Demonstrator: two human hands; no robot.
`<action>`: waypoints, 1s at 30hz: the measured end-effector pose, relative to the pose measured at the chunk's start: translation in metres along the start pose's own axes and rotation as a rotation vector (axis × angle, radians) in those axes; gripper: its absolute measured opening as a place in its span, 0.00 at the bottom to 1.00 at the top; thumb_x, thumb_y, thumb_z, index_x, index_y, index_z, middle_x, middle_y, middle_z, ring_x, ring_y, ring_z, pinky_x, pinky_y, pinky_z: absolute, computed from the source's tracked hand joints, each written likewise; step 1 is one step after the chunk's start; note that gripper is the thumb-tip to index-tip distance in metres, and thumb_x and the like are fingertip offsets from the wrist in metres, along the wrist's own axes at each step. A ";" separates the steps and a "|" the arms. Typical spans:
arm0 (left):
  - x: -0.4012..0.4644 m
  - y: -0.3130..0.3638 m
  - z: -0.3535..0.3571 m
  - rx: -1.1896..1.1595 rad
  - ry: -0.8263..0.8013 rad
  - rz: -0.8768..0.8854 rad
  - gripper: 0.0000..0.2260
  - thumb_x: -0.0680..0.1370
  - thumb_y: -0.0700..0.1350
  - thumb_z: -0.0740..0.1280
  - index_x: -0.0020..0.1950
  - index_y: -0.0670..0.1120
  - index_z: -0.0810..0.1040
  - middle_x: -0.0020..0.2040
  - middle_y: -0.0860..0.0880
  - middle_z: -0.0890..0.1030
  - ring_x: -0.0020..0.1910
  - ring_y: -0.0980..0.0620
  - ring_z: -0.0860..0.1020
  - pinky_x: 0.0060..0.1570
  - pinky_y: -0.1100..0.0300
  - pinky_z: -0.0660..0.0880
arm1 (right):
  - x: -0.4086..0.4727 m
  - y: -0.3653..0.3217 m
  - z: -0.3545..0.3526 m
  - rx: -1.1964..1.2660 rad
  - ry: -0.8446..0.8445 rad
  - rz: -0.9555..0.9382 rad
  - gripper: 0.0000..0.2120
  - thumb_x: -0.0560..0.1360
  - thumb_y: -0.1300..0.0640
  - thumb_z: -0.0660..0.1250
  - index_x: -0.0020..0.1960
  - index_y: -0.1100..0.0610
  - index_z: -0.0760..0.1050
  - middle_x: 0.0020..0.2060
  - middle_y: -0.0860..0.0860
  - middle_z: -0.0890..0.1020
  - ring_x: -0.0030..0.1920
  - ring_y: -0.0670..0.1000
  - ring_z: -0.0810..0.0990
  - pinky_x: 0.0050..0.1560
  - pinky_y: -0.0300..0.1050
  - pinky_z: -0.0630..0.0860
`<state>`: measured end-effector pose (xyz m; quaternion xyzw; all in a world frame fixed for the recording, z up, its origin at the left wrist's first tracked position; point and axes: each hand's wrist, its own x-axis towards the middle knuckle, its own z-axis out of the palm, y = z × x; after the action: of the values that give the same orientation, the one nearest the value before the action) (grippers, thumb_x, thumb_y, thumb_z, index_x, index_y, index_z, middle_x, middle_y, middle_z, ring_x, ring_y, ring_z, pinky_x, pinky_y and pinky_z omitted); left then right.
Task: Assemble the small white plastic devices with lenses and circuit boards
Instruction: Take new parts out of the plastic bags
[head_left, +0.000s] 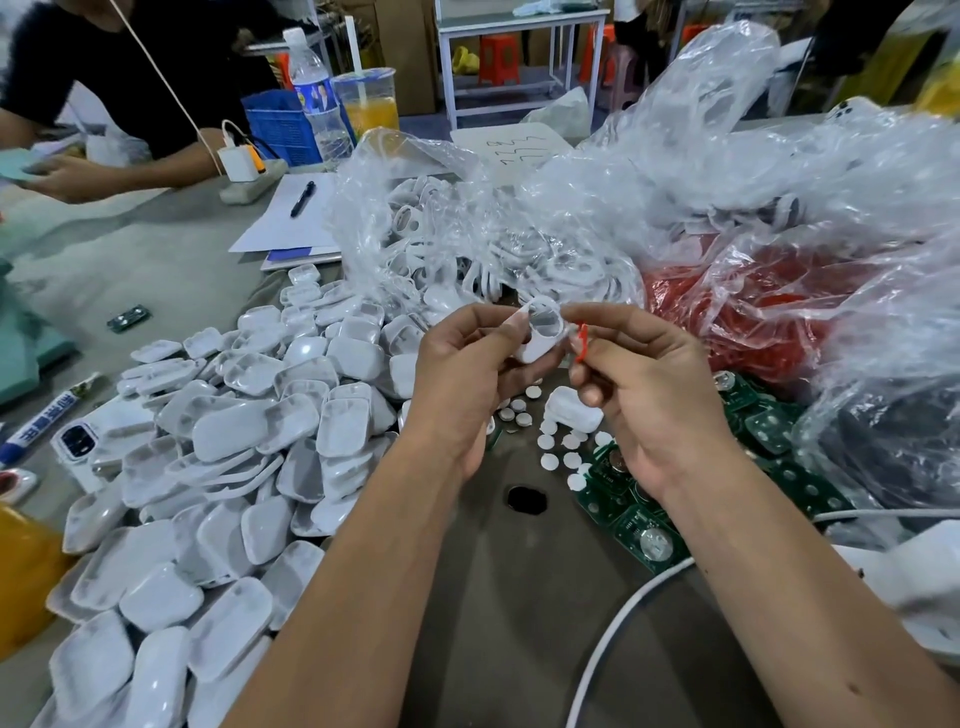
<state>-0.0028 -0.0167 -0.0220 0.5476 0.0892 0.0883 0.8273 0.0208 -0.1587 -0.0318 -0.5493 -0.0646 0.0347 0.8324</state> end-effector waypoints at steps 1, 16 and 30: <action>0.000 0.000 0.000 0.025 -0.008 0.004 0.04 0.81 0.36 0.69 0.46 0.39 0.80 0.50 0.35 0.80 0.45 0.40 0.86 0.49 0.54 0.84 | 0.000 0.000 0.000 -0.010 -0.006 -0.013 0.16 0.77 0.75 0.66 0.47 0.59 0.87 0.37 0.57 0.82 0.30 0.48 0.76 0.27 0.36 0.71; -0.006 0.001 0.002 0.173 -0.116 0.130 0.16 0.75 0.25 0.65 0.59 0.39 0.80 0.43 0.38 0.81 0.38 0.43 0.82 0.46 0.47 0.84 | -0.002 0.001 0.004 -0.113 -0.004 -0.259 0.11 0.78 0.72 0.70 0.49 0.58 0.85 0.34 0.56 0.82 0.28 0.50 0.78 0.25 0.39 0.72; -0.004 0.001 0.000 0.363 -0.049 0.388 0.11 0.77 0.33 0.71 0.44 0.49 0.85 0.45 0.43 0.85 0.41 0.46 0.82 0.44 0.45 0.84 | -0.008 0.000 0.006 -0.311 0.067 -0.446 0.09 0.77 0.70 0.70 0.47 0.58 0.84 0.28 0.51 0.82 0.23 0.47 0.78 0.25 0.36 0.73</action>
<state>-0.0070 -0.0178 -0.0209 0.6958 -0.0230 0.2146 0.6850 0.0124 -0.1542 -0.0296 -0.6436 -0.1607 -0.1779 0.7268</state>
